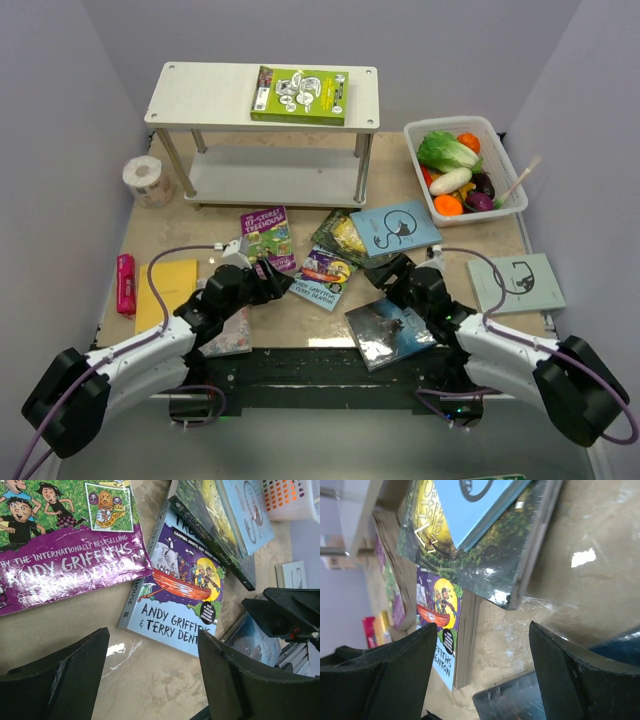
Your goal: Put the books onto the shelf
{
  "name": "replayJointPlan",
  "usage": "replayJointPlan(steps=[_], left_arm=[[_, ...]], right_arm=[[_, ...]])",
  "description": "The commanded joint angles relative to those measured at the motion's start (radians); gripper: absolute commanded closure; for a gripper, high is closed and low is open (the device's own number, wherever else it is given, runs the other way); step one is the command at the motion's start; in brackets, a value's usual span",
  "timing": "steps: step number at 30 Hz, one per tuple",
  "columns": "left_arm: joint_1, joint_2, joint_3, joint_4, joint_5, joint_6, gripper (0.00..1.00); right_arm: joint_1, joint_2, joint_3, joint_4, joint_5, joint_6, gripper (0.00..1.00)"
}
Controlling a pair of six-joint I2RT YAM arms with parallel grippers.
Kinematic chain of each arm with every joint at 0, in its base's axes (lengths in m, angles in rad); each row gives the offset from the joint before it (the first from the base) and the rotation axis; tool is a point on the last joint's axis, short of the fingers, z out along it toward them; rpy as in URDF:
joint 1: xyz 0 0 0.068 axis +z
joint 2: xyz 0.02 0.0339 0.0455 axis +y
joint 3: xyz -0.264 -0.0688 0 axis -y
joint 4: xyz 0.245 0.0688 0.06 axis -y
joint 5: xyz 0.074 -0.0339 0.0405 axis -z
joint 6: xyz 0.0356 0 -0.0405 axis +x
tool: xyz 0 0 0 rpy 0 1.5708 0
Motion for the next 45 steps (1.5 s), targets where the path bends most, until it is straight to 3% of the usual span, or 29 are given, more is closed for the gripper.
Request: replayJointPlan(steps=[1,7,11,17,20,26,29,32,36,37,39,40,43,45], left_arm=[[-0.002,0.091,0.059,0.006,-0.054,0.018,0.25],[-0.002,0.295,0.156,-0.063,-0.094,0.023,0.27],[-0.004,0.386,0.149,0.012,-0.074,-0.008,0.28],[-0.006,0.492,0.152,0.109,0.042,0.013,0.31],[-0.015,0.498,0.12,0.194,0.134,0.015,0.4],[-0.068,0.481,0.05,0.327,0.259,-0.006,0.69],[-0.113,0.466,0.043,0.331,0.271,-0.011,0.84],[-0.157,0.451,0.038,0.328,0.256,-0.011,0.92],[-0.219,0.47,0.038,0.334,0.231,-0.007,0.97],[-0.225,0.48,0.04,0.337,0.23,-0.008,0.97],[-0.242,0.492,0.04,0.337,0.227,-0.011,0.98],[-0.245,0.487,0.04,0.325,0.22,-0.017,0.98],[-0.243,0.429,0.061,0.195,0.15,-0.01,0.96],[-0.243,0.337,0.095,0.06,0.031,-0.002,0.94]], right_arm=[[0.025,0.147,0.113,-0.009,-0.152,-0.207,0.23],[0.152,0.349,0.199,0.026,-0.178,-0.232,0.24],[0.204,0.54,0.292,0.045,-0.177,-0.2,0.25],[0.28,0.663,0.392,-0.017,-0.125,-0.187,0.3],[0.293,0.665,0.374,0.014,-0.123,-0.173,0.35],[0.295,0.674,0.322,0.115,-0.157,-0.126,0.35],[0.303,0.686,0.31,0.138,-0.186,-0.085,0.26],[0.31,0.686,0.281,0.185,-0.186,-0.048,0.26],[0.31,0.725,0.27,0.258,-0.186,-0.012,0.41],[0.309,0.726,0.256,0.279,-0.186,0.012,0.55],[0.309,0.709,0.238,0.331,-0.186,0.028,0.68],[0.309,0.693,0.231,0.325,-0.177,0.025,0.8],[0.312,0.59,0.248,0.223,-0.171,-0.035,1.0],[0.315,0.488,0.268,0.106,-0.186,-0.073,1.0]])
